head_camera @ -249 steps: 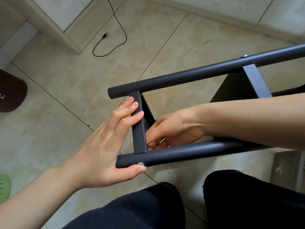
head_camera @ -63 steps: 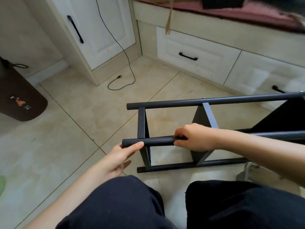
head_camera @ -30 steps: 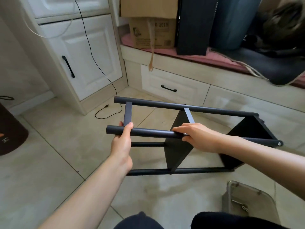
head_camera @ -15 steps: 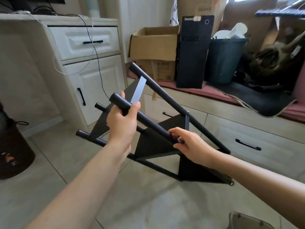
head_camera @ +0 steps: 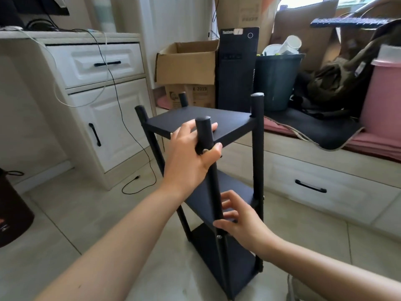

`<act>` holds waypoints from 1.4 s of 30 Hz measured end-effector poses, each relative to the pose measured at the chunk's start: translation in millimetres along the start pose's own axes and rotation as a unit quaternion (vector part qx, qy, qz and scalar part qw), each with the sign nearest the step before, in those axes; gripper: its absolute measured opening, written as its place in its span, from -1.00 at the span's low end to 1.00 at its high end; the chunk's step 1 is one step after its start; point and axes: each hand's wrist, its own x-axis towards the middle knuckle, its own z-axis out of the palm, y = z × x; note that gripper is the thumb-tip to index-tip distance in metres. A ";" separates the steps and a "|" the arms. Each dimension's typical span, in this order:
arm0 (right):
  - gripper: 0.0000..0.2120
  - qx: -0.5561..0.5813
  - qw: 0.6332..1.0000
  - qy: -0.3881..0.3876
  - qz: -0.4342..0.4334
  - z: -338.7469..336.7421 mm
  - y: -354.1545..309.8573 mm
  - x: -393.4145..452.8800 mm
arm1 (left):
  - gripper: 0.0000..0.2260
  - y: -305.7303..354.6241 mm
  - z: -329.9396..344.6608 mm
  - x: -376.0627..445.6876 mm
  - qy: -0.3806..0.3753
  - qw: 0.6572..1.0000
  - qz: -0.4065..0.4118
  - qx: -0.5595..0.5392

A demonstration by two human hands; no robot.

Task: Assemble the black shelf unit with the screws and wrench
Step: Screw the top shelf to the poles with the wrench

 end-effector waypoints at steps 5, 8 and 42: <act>-0.65 0.080 0.996 -0.011 0.046 -6.8 2.8 -6.7 | -0.66 12.6 11.1 1.1 -0.040 0.999 0.024 -0.001; -0.66 0.106 0.993 -0.011 0.056 -5.9 3.3 -7.8 | -0.67 12.9 12.2 2.3 -0.063 0.997 0.031 -0.015; -0.87 -0.004 0.997 0.068 0.045 -56.5 -37.6 -46.4 | -0.47 76.4 23.6 -100.2 -0.046 0.967 0.113 0.223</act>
